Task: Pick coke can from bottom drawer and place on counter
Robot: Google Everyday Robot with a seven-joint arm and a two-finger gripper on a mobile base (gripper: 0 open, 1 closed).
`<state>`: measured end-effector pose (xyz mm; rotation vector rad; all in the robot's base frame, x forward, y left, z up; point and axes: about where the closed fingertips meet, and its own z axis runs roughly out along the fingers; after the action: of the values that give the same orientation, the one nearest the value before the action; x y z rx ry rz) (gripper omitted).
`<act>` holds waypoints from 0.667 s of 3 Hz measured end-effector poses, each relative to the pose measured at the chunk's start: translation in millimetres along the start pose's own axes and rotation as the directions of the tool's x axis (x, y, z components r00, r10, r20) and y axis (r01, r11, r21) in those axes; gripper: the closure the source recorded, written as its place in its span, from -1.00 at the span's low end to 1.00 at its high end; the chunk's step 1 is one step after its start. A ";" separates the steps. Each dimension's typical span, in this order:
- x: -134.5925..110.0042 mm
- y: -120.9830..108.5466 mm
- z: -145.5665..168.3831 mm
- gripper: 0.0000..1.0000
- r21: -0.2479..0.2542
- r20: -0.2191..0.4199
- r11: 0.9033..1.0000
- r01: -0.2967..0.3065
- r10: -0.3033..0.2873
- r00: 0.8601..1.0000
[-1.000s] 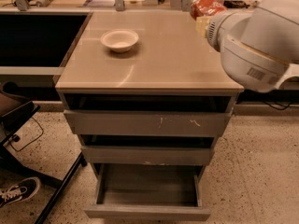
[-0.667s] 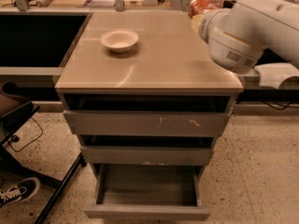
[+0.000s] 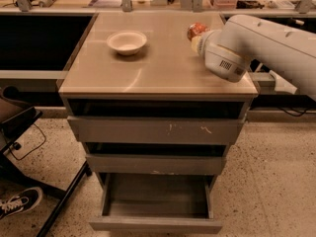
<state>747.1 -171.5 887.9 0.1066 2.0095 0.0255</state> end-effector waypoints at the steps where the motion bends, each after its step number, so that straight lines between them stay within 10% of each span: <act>1: 28.6 5.9 19.6 1.00 0.000 -0.058 1.000 0.001 -0.001 0.998; 2: 29.6 6.1 20.3 0.64 0.000 -0.060 1.000 0.000 0.000 0.998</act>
Offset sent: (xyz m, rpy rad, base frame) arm 0.0051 0.0066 -0.0286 0.0023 0.0488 0.0036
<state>753.2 -163.5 852.9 0.1064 2.0693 0.0289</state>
